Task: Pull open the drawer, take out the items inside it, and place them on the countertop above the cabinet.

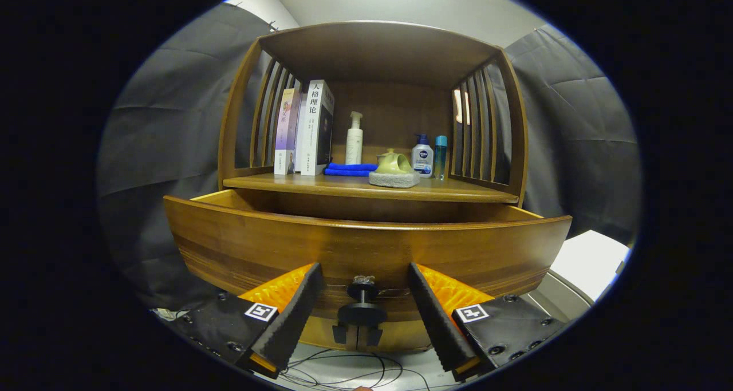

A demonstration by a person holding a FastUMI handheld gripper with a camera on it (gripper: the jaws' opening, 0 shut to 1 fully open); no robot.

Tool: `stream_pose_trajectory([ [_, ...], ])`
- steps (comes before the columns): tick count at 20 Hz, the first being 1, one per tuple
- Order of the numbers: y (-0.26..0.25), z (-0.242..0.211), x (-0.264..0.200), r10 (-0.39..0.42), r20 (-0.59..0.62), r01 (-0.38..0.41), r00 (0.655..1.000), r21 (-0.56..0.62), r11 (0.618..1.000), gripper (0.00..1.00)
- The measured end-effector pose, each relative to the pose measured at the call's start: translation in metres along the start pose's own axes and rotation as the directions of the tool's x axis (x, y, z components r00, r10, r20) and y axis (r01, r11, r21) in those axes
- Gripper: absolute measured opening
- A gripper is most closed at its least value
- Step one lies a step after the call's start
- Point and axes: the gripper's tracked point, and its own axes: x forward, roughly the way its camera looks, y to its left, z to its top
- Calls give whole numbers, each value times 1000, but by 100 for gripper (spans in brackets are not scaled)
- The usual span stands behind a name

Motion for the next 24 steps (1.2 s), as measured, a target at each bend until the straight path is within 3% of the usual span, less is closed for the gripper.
stream_pose_trajectory([
  [24, -1, 11, 63, 35, -7, -35, 999, -13, 999, 97],
])
